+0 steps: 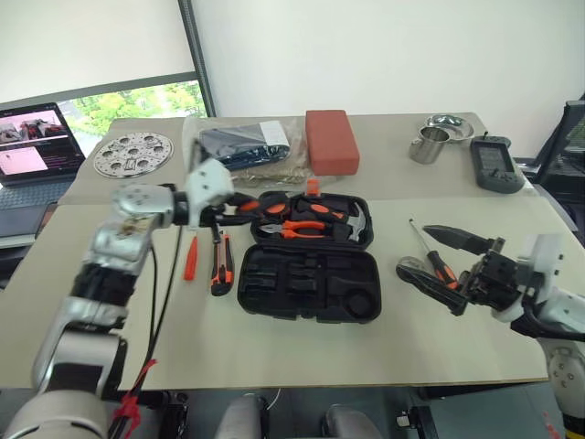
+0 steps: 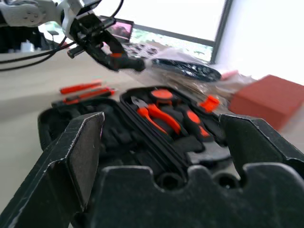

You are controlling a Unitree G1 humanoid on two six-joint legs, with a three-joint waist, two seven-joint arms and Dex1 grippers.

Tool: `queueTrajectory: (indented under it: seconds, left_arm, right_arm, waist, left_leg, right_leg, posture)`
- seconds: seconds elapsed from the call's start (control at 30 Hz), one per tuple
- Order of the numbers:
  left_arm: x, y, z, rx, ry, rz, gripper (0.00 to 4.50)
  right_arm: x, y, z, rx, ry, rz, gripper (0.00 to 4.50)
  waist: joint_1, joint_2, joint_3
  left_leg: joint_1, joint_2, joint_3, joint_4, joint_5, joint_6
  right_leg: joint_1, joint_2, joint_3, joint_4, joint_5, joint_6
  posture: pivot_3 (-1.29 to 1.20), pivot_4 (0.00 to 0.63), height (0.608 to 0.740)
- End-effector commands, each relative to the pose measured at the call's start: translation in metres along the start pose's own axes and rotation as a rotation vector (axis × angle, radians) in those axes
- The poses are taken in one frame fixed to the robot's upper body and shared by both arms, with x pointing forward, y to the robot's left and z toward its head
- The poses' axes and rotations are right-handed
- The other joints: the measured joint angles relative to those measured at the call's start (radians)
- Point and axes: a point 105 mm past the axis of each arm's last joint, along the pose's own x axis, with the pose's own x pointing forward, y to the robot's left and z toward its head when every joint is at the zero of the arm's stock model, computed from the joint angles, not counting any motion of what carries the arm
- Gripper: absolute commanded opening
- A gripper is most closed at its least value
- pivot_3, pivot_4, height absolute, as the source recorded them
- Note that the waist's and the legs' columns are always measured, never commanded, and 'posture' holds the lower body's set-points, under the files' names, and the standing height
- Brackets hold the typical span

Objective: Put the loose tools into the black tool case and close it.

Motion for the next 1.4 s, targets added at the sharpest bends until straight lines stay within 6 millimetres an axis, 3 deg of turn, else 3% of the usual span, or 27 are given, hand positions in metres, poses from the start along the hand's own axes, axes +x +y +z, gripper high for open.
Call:
queueTrajectory:
  seconds: [0.03, 0.2, 0.47, 0.97, 1.27, 1.33, 1.4]
  left_arm:
    - [0.007, 0.0, 0.001, 0.115, 0.022, -0.102, 0.96]
    - [0.025, -0.001, -0.002, 0.121, 0.069, -0.211, 0.96]
    - [0.03, -0.02, -0.024, -0.039, 0.161, -0.327, 0.96]
    - [0.009, -0.022, -0.045, -0.098, 0.237, -0.256, 0.96]
    - [0.024, -0.019, -0.043, -0.155, 0.214, -0.196, 0.96]
    - [0.024, -0.02, -0.044, -0.17, 0.218, -0.192, 1.96]
    - [0.022, -0.021, -0.047, -0.171, 0.231, -0.197, 2.58]
  right_arm:
    - [-0.003, 0.003, 0.014, -0.06, -0.044, -0.016, 4.5]
    - [-0.004, 0.013, 0.012, -0.053, -0.054, -0.043, 4.5]
    - [-0.004, 0.016, 0.014, -0.059, -0.061, -0.059, 4.5]
    - [0.006, 0.018, 0.016, -0.049, -0.072, -0.015, 4.5]
    - [0.016, 0.021, 0.021, -0.047, -0.081, -0.004, 4.5]
    - [0.016, 0.022, 0.022, -0.045, -0.082, -0.005, 4.5]
    - [0.017, 0.022, 0.022, -0.042, -0.082, -0.004, 4.5]
  waist:
    - [-0.009, -0.001, 0.0]
    - [-0.012, -0.001, 0.001]
    - [-0.015, 0.0, 0.001]
    - [-0.016, 0.002, 0.0]
    - [-0.01, 0.003, 0.0]
    - [-0.009, 0.003, 0.0]
    - [-0.01, 0.003, 0.0]
  left_leg:
    - [0.0, 0.0, 0.0, 0.0, 0.0, 0.0]
    - [-0.002, 0.001, -0.002, 0.001, 0.0, 0.0]
    - [-0.003, 0.001, -0.004, 0.003, 0.0, 0.0]
    - [-0.003, 0.005, -0.006, 0.008, 0.0, 0.0]
    - [-0.003, 0.005, -0.006, 0.009, 0.0, 0.0]
    - [-0.004, 0.004, -0.007, 0.009, 0.0, 0.0]
    - [-0.004, 0.004, -0.007, 0.01, 0.0, 0.0]
  right_leg:
    - [0.0, 0.001, 0.001, 0.0, 0.0, 0.0]
    - [0.0, 0.004, 0.001, 0.001, 0.0, 0.0]
    - [0.0, 0.005, 0.002, 0.002, 0.0, 0.001]
    - [0.0, 0.01, 0.002, 0.006, 0.0, 0.001]
    - [0.001, 0.01, 0.002, 0.006, 0.0, 0.001]
    - [0.001, 0.01, 0.002, 0.006, 0.0, 0.001]
    - [0.001, 0.01, 0.003, 0.006, 0.0, 0.001]
  posture:
    - [0.0, 0.15, 0.74]
    - [0.0, 0.15, 0.74]
    - [0.0, 0.15, 0.74]
    - [0.0, 0.15, 0.74]
    - [0.0, 0.15, 0.74]
    - [0.0, 0.15, 0.74]
    - [0.0, 0.15, 0.74]
